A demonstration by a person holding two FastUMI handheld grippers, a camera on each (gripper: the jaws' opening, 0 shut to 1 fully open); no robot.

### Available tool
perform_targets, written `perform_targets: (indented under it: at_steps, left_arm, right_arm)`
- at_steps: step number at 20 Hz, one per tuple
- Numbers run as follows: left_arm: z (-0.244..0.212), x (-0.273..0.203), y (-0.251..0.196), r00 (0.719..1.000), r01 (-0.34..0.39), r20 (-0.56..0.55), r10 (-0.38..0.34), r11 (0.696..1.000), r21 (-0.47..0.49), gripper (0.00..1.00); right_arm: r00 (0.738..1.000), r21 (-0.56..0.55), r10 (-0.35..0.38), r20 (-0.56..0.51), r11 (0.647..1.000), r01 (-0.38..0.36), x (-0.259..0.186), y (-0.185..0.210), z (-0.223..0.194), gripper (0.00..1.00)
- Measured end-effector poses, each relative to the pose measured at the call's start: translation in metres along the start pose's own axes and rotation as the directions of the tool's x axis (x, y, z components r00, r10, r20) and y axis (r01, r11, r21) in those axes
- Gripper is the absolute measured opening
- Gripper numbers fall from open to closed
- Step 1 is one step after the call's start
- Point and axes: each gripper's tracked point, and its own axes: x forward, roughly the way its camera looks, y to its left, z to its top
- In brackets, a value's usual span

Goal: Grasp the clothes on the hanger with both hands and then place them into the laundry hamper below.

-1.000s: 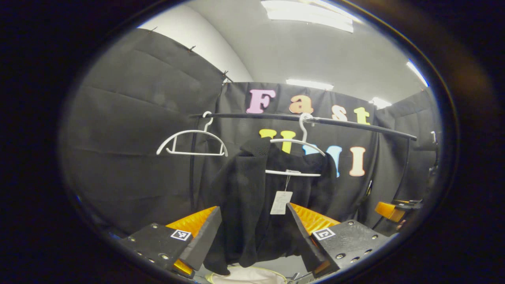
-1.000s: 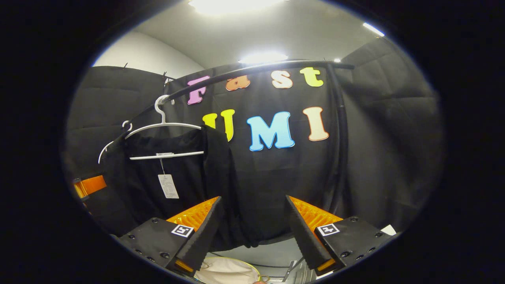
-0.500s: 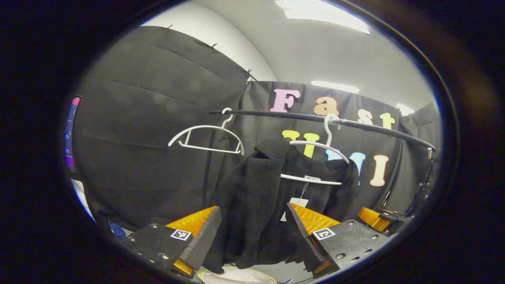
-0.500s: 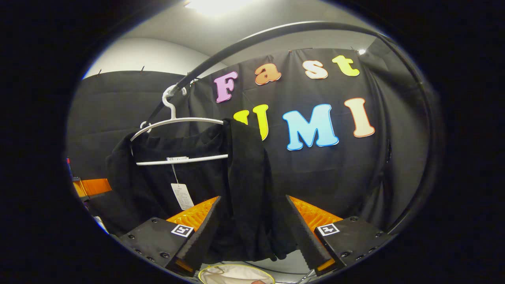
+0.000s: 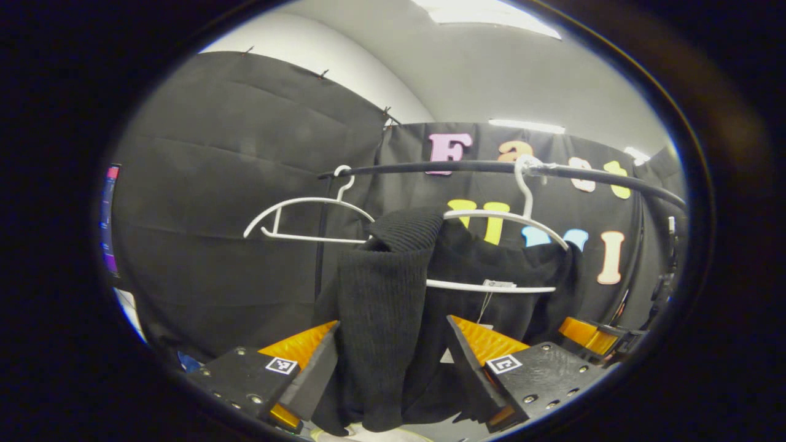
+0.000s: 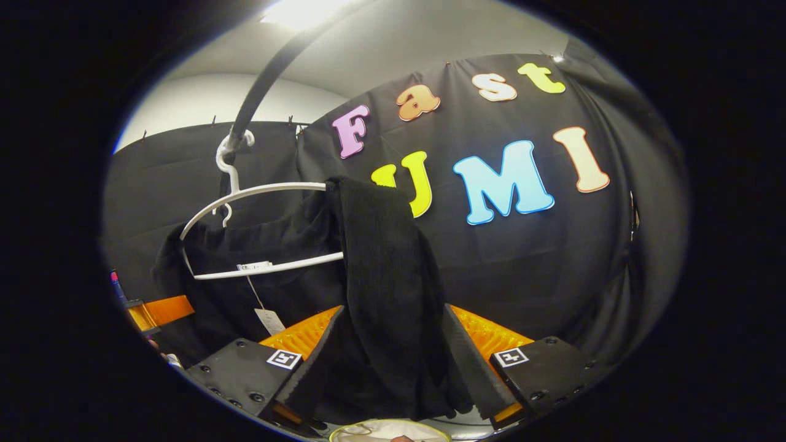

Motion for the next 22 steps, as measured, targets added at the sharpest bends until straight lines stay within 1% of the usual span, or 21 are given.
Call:
perform_targets:
  at_steps: [3,6,7,8,9,11,12,13,14,15,16,17,18,19,20,21,22]
  left_arm:
    - [-0.006,0.007,-0.007,1.000,-0.002,-0.009,0.002,1.000,-0.007,0.94]
    - [-0.005,0.015,-0.003,0.999,-0.041,0.006,0.041,0.999,-0.018,0.94]
    - [-0.004,0.018,-0.001,0.999,-0.052,0.008,0.052,0.998,-0.025,0.94]
    - [-0.004,0.020,0.002,0.998,-0.059,0.009,0.059,0.998,-0.028,0.94]
    - [-0.003,0.021,0.005,0.998,-0.068,0.012,0.069,0.997,-0.025,0.95]
    - [-0.001,0.026,0.007,0.997,-0.069,0.019,0.070,0.997,-0.021,0.94]
    - [-0.001,0.029,0.005,0.998,-0.057,0.021,0.058,0.998,-0.020,0.92]
    - [-0.003,0.032,0.003,0.999,-0.044,0.017,0.044,0.999,-0.017,0.85]
    - [-0.003,0.033,0.003,0.999,-0.044,0.009,0.044,0.999,-0.014,0.78]
    - [-0.006,0.035,0.003,0.999,-0.041,-0.003,0.041,0.999,-0.011,0.72]
    - [-0.009,0.038,0.002,0.999,-0.034,-0.012,0.033,0.999,-0.009,0.65]
    - [-0.009,0.040,0.005,0.999,-0.049,-0.013,0.049,0.999,0.003,0.65]
    - [-0.009,0.041,0.013,0.995,-0.095,-0.009,0.095,0.995,0.013,0.43]
    - [-0.009,0.041,0.008,0.997,-0.073,-0.013,0.073,0.997,0.005,0.22]
    - [-0.008,0.038,-0.002,0.999,-0.040,-0.012,0.040,0.999,-0.005,0.22]
    - [-0.005,0.034,-0.008,1.000,-0.017,-0.007,0.017,1.000,-0.008,0.22]
    - [-0.002,0.032,-0.006,1.000,-0.025,0.008,0.025,1.000,0.000,0.22]
  right_arm:
    - [1.000,-0.057,0.023,0.014,0.998,-0.023,0.011,0.003,0.006,0.98]
    - [0.998,-0.052,0.069,-0.007,0.996,-0.069,0.021,0.018,0.003,0.98]
    - [0.997,-0.053,0.071,-0.005,0.996,-0.071,0.024,0.018,0.004,0.98]
    - [0.997,-0.064,0.072,0.001,0.995,-0.072,0.027,0.019,0.005,0.92]
    - [0.997,-0.077,0.073,0.008,0.994,-0.072,0.030,0.019,0.008,0.98]
    - [0.997,-0.083,0.078,0.010,0.994,-0.077,0.036,0.022,0.009,0.95]
    - [0.996,-0.081,0.085,0.005,0.993,-0.084,0.038,0.025,0.007,0.88]
    - [0.995,-0.082,0.099,-0.002,0.992,-0.099,0.041,0.028,0.005,0.88]
    - [0.995,-0.088,0.102,-0.013,0.991,-0.103,0.040,0.030,0.002,0.83]
    - [0.995,-0.105,0.102,-0.015,0.989,-0.103,0.041,0.030,0.003,0.84]
    - [0.996,-0.124,0.092,-0.012,0.988,-0.093,0.043,0.027,0.002,0.63]
    - [0.997,-0.135,0.077,-0.005,0.988,-0.076,0.043,0.023,0.004,0.58]
    - [0.998,-0.135,0.063,-0.001,0.989,-0.063,0.046,0.021,0.004,0.43]
    - [0.999,-0.121,0.054,-0.007,0.991,-0.055,0.047,0.018,0.002,0.35]
    - [0.998,-0.100,0.061,-0.013,0.993,-0.062,0.046,0.018,0.002,0.23]
    - [0.995,-0.078,0.096,-0.024,0.992,-0.098,0.048,0.022,0.001,0.10]
    - [0.992,-0.066,0.122,-0.030,0.990,-0.124,0.047,0.023,0.002,0.14]
